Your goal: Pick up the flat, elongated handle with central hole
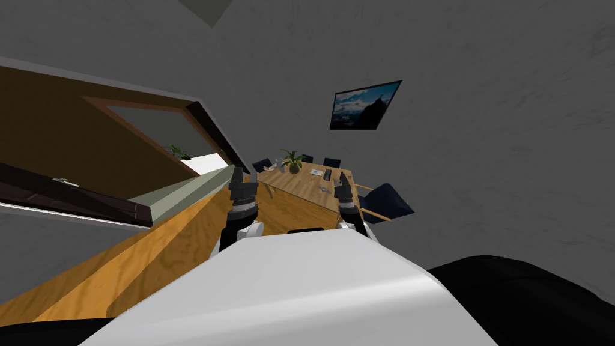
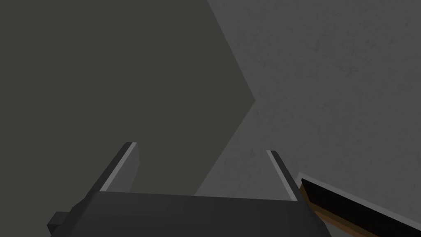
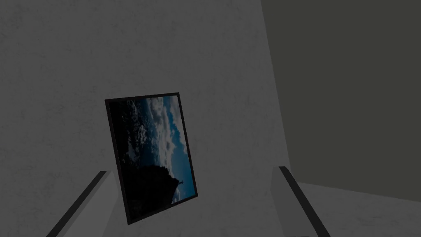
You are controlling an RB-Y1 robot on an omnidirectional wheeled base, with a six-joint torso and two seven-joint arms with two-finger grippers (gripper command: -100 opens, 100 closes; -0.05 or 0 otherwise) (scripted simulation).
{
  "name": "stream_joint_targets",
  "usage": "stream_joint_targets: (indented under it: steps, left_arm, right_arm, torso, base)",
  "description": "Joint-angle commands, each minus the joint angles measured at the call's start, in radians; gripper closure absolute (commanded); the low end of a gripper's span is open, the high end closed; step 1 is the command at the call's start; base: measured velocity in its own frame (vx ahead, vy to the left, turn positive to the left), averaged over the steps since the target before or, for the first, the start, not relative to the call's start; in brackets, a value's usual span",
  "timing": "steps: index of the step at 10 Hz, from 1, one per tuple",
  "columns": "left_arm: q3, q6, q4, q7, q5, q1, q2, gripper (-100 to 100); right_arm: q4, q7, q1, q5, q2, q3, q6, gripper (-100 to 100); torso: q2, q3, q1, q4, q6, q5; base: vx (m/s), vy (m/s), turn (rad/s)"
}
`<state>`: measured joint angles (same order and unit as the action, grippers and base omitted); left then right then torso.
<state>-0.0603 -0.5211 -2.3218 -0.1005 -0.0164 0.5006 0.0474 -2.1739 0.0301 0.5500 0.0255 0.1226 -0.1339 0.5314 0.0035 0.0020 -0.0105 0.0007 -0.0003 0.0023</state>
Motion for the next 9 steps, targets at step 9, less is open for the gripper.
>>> stream_joint_targets:
  steps: [9]
  left_arm:
    - [0.0,0.0,0.0,0.0,0.0,0.0,0.0,0]
  right_arm:
    - [0.191,-0.049,0.105,-0.033,0.247,-0.189,0.017,-100]
  torso:
    - [-0.001,-0.001,0.004,0.0,0.0,-0.001]
  base:
    - [-0.017,0.137,0.133]
